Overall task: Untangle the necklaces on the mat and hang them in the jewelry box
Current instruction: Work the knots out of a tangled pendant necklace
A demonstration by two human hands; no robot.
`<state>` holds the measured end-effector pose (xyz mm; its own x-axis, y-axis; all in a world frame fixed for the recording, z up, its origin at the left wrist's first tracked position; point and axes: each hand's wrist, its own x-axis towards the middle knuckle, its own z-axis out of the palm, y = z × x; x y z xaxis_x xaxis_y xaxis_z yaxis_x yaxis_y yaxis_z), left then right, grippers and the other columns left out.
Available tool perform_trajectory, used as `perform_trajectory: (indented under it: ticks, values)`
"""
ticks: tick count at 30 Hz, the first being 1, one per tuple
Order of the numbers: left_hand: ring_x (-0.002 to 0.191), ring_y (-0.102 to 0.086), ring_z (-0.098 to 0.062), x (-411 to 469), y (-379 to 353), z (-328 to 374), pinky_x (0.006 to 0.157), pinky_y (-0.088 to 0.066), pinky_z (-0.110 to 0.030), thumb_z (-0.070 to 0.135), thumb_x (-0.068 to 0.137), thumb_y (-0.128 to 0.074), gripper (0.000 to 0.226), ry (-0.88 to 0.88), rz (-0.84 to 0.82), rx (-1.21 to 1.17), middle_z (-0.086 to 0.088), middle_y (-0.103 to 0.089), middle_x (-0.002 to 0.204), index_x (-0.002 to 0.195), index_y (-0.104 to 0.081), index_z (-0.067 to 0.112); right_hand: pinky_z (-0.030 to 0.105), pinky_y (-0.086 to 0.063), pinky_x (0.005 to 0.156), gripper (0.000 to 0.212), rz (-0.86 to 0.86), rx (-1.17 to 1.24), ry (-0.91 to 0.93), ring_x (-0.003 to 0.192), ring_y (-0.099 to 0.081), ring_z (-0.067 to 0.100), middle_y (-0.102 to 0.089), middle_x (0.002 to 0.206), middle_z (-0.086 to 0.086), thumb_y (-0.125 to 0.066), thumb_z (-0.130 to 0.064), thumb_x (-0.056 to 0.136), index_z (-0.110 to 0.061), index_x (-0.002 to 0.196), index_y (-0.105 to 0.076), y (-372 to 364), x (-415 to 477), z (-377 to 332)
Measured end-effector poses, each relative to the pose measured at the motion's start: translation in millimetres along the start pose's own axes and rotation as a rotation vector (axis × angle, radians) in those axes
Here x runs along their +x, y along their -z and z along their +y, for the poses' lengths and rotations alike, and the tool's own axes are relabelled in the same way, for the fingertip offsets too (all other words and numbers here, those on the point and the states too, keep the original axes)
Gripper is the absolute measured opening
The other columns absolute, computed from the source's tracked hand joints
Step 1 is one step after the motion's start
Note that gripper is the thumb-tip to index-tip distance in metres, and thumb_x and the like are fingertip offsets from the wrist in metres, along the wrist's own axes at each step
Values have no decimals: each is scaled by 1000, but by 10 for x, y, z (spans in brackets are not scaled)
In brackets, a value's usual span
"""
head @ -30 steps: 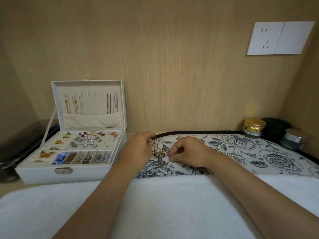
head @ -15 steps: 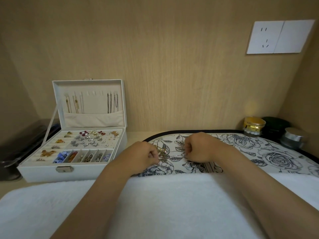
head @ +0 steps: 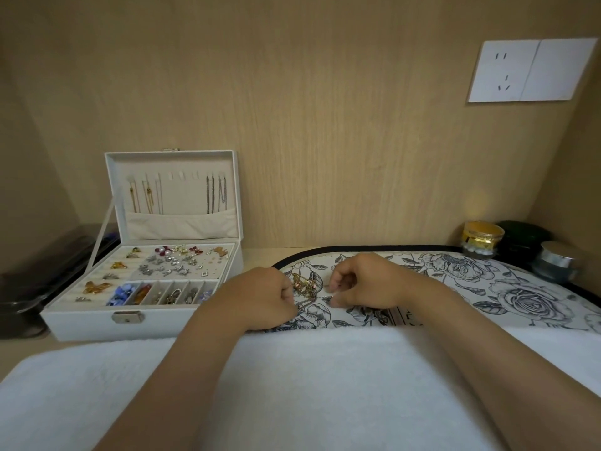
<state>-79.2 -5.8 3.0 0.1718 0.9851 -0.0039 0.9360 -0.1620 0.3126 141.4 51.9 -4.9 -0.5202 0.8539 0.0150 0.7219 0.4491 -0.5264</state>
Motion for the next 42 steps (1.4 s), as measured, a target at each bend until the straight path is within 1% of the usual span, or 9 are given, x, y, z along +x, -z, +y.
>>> perform_trajectory:
  ticks: [7, 12, 20, 23, 28, 31, 34, 38, 42]
  values:
    - [76, -59, -5, 125, -245, 114, 69, -51, -29, 47, 74, -79, 25, -99, 207, -121, 11, -63, 80, 79, -66, 26, 25, -52, 76, 13, 46, -188, 110, 78, -62, 7, -69, 86, -7, -64, -27, 92, -27, 79, -67, -136, 26, -98]
    - [76, -60, -10, 188, -289, 38, 71, -51, -26, 22, 90, -65, 9, -154, 237, -108, 9, -64, 83, 82, -70, 20, 23, -48, 65, 19, 63, 287, -1, 68, -60, 9, -70, 80, -3, -49, -23, 103, -20, 85, -56, -108, 53, -77]
    - [56, -56, -16, 187, -237, 146, 48, -46, -23, 19, 102, -44, 21, 81, 163, -995, -3, -61, 65, 84, -53, 16, 22, -23, 42, 19, 33, 556, -69, 44, -28, 13, -41, 52, -8, -47, -17, 105, -13, 88, -52, -36, 41, -41]
    - [47, -40, -11, 186, -251, 107, 44, -32, -24, 26, 103, -42, 20, 41, 171, -874, 1, -51, 64, 85, -51, 22, 21, -23, 41, 19, 25, 526, -55, 44, -27, 11, -41, 54, -6, -58, -22, 101, -12, 85, -59, 15, 4, -81]
    - [60, -50, -15, 141, -210, 55, 66, -48, -44, 32, 104, -39, 13, -145, 243, -389, -3, -60, 72, 96, -48, 25, 22, -25, 47, 12, 60, 480, 17, 47, -31, 11, -58, 65, 3, -74, -28, 90, -18, 94, -78, 44, -9, -77]
    - [64, -55, -13, 104, -203, 84, 62, -48, -36, 29, 105, -38, 13, -194, 239, -349, 0, -62, 82, 95, -46, 24, 16, -34, 47, 10, 129, 488, 23, 45, -41, 3, -61, 55, -9, -74, -22, 89, -14, 92, -79, 41, 5, -66]
    - [77, -54, -9, 136, -228, 109, 66, -44, -26, 24, 103, -42, 18, -149, 299, -480, 6, -56, 95, 89, -52, 24, 28, -44, 66, 10, 122, 479, 23, 66, -54, 16, -72, 77, 2, -72, -28, 91, -23, 84, -78, 27, 1, -70]
    - [67, -54, -10, 132, -193, 172, 65, -43, -23, 21, 102, -48, 20, -81, 232, -834, 8, -60, 69, 86, -60, 17, 26, -22, 46, 17, 73, 576, -8, 46, -27, 11, -43, 52, -11, -61, -25, 98, -15, 88, -70, 4, -16, -119]
    - [52, -46, -11, 127, -166, 109, 57, -39, -27, 23, 98, -57, 17, -83, 105, -901, 6, -56, 55, 84, -65, 19, 26, -20, 45, 18, 71, 555, -25, 42, -25, 9, -52, 46, -17, -56, -23, 101, -13, 91, -67, 16, -45, -174]
